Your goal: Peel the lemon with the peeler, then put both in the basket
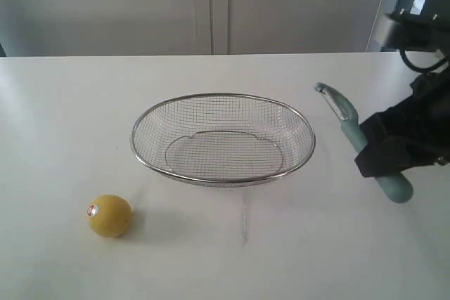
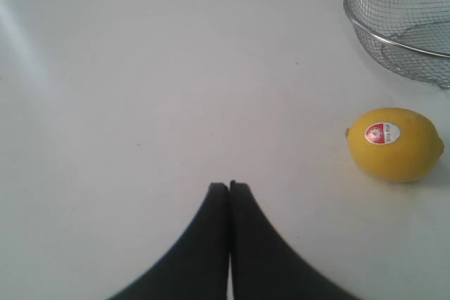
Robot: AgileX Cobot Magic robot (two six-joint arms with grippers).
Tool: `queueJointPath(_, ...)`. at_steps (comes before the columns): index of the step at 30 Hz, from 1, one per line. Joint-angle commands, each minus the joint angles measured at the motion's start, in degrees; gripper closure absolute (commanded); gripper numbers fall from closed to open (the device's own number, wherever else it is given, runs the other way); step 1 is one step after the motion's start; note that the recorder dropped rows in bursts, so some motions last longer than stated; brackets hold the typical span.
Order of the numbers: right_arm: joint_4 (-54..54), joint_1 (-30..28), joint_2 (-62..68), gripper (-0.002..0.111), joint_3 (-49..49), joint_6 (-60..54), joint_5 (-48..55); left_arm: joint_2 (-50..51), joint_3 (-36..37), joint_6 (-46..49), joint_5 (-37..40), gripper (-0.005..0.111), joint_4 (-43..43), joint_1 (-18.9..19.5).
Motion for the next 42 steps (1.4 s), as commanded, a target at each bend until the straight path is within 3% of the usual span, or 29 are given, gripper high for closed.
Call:
queueJointPath(1,0.5,-0.3,-0.7,0.108,3.2,-1.6,-2.1,-0.3,0.2,0.0,0.2,0.107,-0.2,0.1)
queueJointPath(32,0.5,-0.3,-0.7,0.108,5.8,-2.2,-5.3,-0.3,0.2,0.0,-0.8,0.107,-0.2,0.1)
queueJointPath(35,0.5,-0.3,-0.7,0.108,5.8,-2.2,-5.3,-0.3,0.2,-0.2,-5.4,0.107,-0.2,0.1)
queueJointPath(42,0.5,-0.3,-0.7,0.108,5.8,-2.2,-5.3,-0.3,0.2,-0.2,-25.5,0.107,-0.2,0.1)
